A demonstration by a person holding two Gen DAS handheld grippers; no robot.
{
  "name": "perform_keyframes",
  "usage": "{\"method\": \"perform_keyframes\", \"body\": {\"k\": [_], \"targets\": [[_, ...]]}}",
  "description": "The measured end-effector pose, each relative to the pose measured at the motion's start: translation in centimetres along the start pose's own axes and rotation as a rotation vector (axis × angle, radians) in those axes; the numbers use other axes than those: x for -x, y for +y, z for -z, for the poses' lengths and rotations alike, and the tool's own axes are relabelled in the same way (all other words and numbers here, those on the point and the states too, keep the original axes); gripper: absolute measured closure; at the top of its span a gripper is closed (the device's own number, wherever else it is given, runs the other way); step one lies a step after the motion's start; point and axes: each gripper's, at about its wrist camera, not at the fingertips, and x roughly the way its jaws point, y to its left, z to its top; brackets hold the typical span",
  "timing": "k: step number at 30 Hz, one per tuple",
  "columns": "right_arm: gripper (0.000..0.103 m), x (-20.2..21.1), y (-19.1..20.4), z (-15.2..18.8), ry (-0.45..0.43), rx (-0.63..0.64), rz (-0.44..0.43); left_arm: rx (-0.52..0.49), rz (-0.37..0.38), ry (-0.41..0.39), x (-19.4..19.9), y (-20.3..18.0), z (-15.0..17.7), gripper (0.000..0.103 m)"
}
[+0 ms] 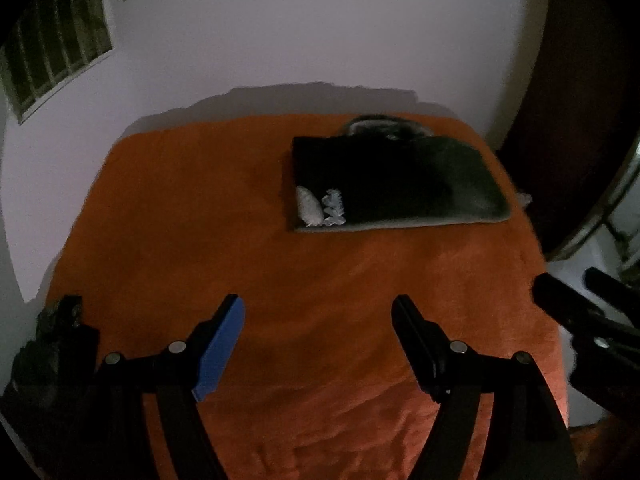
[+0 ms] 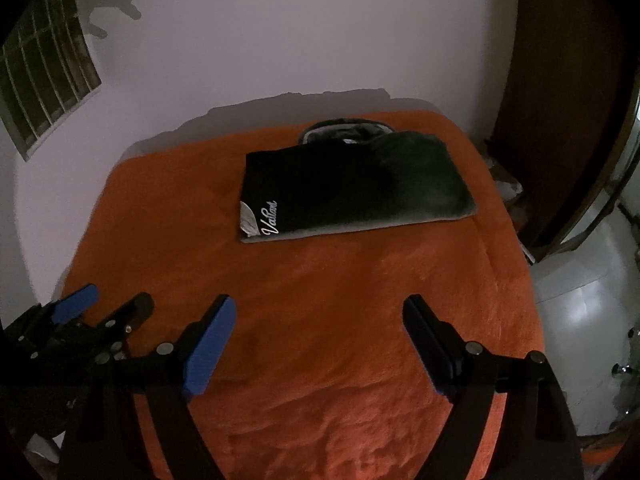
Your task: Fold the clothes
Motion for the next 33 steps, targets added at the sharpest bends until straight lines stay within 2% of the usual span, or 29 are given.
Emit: {"method": "perform_keyframes", "body": {"k": [3,5,7,10,17,33], "targets": [[0.018,-0.7,0.1,1.6,0.024,0.004,-0.031,-0.018,-0.011,0.012,-0.6,-0.2,1.7,0.026],[0.018,-0.6,0.3,2.9,0.021,0.001,-0.01,-0.062,-0.026,0.009,-0.1,-0.8,3.2,0.026],[0.018,-0.3,0.7,4.0,0.027,0.007,-0.045,-0.076,-0.025,0.007,0.6,-1.0,4.0,0.026],[0.018,0.3,0.3,4.5,0.061,-0.044,-0.099,-0.036,0.005,0.016,1.4,-0.4,4.3,0.026],[0.018,1.9,0.0,4.9,0.03,0.002,-0.059,0.027,0.015,0.035,2.9,1.7,4.8,0.026],[0.018,2.4,0.3,5.8,0.043,0.041,-0.08,0.007,0.003,0.035,3.8,1.1,5.3,0.026]]}}
